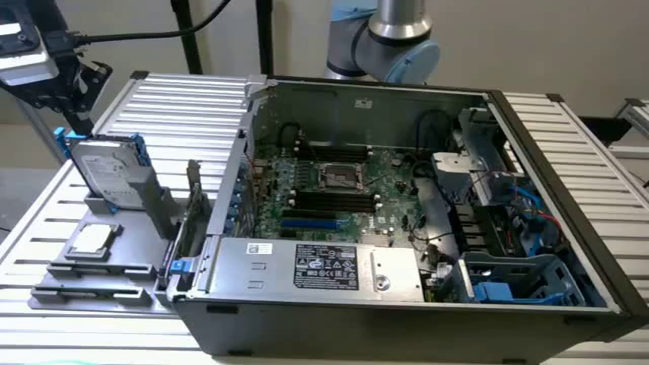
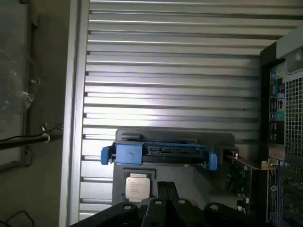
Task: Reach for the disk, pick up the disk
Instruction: 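Pick up the disk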
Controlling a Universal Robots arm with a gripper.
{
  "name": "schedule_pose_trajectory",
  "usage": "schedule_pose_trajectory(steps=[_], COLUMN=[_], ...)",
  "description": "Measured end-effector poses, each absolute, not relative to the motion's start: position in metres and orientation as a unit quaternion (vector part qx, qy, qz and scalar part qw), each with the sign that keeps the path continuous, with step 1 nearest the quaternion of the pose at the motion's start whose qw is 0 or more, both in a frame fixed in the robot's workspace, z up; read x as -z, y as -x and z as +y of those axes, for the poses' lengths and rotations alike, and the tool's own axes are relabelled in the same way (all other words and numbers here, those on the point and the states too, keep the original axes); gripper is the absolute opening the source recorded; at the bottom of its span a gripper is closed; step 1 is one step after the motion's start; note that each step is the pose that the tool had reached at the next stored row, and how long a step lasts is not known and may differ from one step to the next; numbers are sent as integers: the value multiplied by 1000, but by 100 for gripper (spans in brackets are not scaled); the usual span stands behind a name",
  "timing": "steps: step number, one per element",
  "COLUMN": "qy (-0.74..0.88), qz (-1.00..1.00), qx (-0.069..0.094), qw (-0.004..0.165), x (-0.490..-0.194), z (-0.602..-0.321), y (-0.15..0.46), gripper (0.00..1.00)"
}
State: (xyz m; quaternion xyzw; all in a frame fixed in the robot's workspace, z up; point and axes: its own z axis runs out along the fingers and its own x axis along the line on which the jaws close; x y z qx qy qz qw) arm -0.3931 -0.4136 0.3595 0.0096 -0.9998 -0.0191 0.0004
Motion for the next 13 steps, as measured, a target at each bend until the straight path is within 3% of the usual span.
schedule_pose_trajectory(steps=[13], qy=[-10], qz=[-1000], qx=[19], qw=[0], x=[-359], z=[-414], y=[393], gripper=[11])
